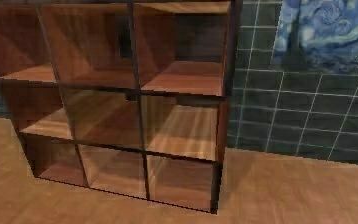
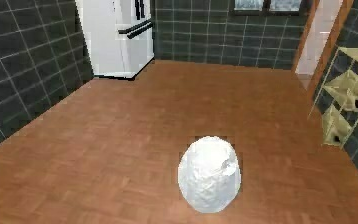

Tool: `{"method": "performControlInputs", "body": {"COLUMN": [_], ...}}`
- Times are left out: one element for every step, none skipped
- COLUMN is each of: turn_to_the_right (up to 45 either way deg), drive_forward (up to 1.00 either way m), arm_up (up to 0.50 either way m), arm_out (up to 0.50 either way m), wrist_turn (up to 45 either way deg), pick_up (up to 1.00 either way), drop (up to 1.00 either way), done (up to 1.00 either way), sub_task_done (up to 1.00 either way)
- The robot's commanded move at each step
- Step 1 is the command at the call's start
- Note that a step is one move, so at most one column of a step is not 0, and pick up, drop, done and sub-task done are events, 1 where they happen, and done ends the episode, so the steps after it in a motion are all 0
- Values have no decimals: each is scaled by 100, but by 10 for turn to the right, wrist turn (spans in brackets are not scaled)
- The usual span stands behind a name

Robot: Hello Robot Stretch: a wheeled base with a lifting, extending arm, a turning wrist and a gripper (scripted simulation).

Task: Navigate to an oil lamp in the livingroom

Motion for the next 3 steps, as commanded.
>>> {"method": "performControlInputs", "body": {"turn_to_the_right": [-390,0,-360], "drive_forward": [0,75,0], "arm_up": [0,0,0], "arm_out": [0,0,0], "wrist_turn": [0,0,0], "pick_up": [0,0,0], "drop": [0,0,0], "done": [0,0,0], "sub_task_done": [0,0,0]}}
